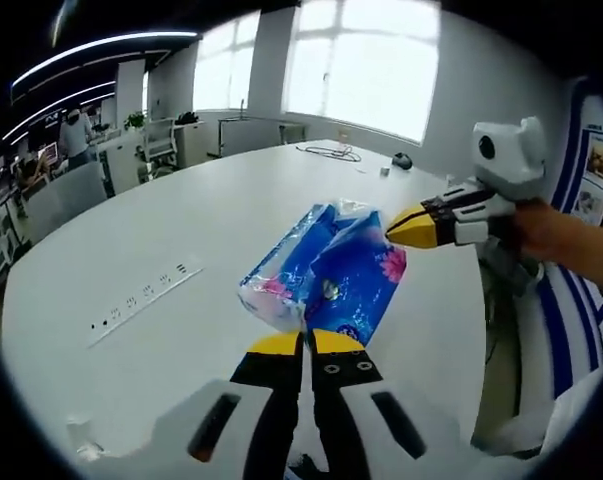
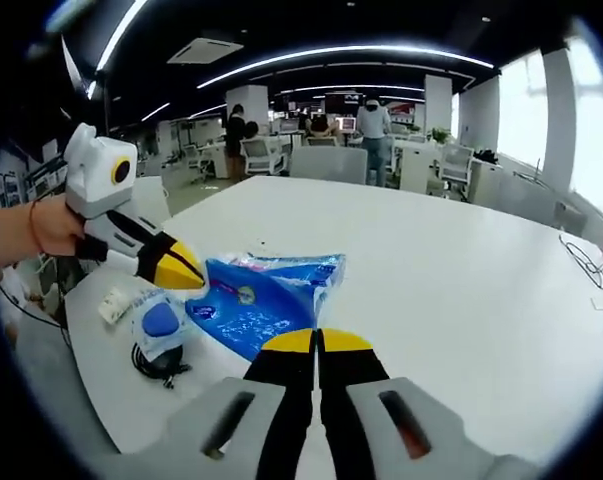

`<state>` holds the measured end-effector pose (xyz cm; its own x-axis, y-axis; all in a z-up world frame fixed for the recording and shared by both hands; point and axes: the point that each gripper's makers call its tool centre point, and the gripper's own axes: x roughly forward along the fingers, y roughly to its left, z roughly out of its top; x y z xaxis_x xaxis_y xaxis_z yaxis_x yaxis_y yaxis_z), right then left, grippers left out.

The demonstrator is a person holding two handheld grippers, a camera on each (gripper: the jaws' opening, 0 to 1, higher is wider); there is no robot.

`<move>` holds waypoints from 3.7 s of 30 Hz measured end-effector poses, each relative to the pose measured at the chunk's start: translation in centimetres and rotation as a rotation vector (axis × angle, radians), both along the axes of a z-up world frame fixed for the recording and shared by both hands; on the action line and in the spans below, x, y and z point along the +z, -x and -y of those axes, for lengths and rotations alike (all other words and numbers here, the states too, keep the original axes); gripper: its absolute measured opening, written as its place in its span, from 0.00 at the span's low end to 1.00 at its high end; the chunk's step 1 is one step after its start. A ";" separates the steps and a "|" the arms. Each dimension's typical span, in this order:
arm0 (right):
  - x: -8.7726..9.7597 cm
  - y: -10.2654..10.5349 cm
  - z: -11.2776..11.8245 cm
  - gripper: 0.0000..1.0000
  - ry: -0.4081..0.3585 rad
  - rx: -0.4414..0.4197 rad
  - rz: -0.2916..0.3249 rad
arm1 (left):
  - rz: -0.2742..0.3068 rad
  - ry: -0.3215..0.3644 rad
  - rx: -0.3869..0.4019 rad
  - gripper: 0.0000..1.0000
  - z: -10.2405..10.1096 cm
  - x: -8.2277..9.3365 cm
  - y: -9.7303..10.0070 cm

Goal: Arrange the tabletop items into an orderly group along one side of the table until the central work area is clear of visible clutter.

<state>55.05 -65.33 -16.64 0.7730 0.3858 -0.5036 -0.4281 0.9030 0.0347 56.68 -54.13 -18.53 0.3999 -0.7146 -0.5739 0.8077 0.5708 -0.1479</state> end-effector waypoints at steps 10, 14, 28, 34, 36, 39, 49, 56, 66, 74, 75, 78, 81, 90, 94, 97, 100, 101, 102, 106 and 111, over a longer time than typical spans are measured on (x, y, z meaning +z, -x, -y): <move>-4.4 -1.8 1.8 0.00 -0.010 -0.007 -0.062 | -0.061 -0.036 0.008 0.00 1.7 -4.4 -1.6; -6.0 -2.2 2.3 0.00 -0.028 -0.014 -0.085 | -0.081 -0.050 0.010 0.00 2.1 -5.9 -2.1; -10.5 -2.9 2.6 0.00 -0.056 -0.027 -0.151 | -0.154 -0.108 0.036 0.00 2.4 -10.3 -2.7; -11.3 -3.1 3.1 0.00 -0.095 -0.057 -0.165 | -0.163 -0.114 0.053 0.00 2.6 -11.2 -3.1; -11.6 -3.2 3.1 0.00 -0.106 -0.064 -0.170 | -0.164 -0.119 0.055 0.00 2.6 -11.5 -3.2; -12.1 -3.3 2.9 0.00 -0.107 -0.064 -0.180 | -0.169 -0.134 0.066 0.00 2.5 -11.9 -3.5; -13.4 -3.4 2.8 0.00 -0.100 -0.070 -0.209 | -0.203 -0.148 0.080 0.00 2.3 -13.2 -3.6; -14.0 -3.5 2.7 0.00 -0.093 -0.074 -0.222 | -0.212 -0.158 0.076 0.01 2.4 -13.8 -3.4; -14.8 -3.2 2.8 0.00 -0.082 -0.075 -0.237 | -0.231 -0.157 0.063 0.03 2.5 -14.3 -3.1; -15.1 -3.3 2.9 0.02 -0.082 -0.082 -0.242 | -0.230 -0.170 0.058 0.12 2.4 -14.6 -3.0; -15.1 -3.3 3.0 0.02 -0.080 -0.083 -0.242 | -0.231 -0.172 0.057 0.12 2.4 -14.6 -3.0; -15.2 -3.2 3.2 0.05 -0.080 -0.096 -0.245 | -0.231 -0.169 0.060 0.14 2.3 -14.6 -3.0; -15.1 -3.2 3.6 0.09 -0.071 -0.112 -0.241 | -0.227 -0.167 0.061 0.15 2.2 -14.4 -3.0; -14.0 -2.9 4.0 0.14 -0.087 -0.155 -0.214 | -0.209 -0.153 0.071 0.16 1.6 -13.3 -3.2; -12.7 -2.9 3.4 0.14 -0.155 -0.181 -0.197 | -0.196 -0.135 0.079 0.16 1.3 -12.3 -3.1; -11.6 -2.8 2.9 0.13 -0.166 -0.180 -0.175 | -0.195 -0.084 0.105 0.17 1.0 -11.0 -3.2; -10.7 -2.7 1.8 0.13 -0.168 -0.164 -0.162 | -0.175 -0.077 0.114 0.17 0.3 -10.0 -3.3; -10.3 -2.6 1.5 0.13 -0.173 -0.160 -0.155 | -0.175 -0.071 0.122 0.17 -0.1 -9.6 -3.3; -9.7 -2.6 1.0 0.13 -0.185 -0.154 -0.145 | -0.172 -0.065 0.125 0.17 -0.2 -9.3 -3.3; -8.2 -2.3 -0.6 0.13 -0.197 -0.123 -0.123 | -0.152 -0.044 0.145 0.16 -1.1 -7.9 -3.3; -6.1 -2.2 -2.3 0.13 -0.209 -0.096 -0.084 | -0.125 -0.010 0.170 0.16 -2.6 -6.1 -3.1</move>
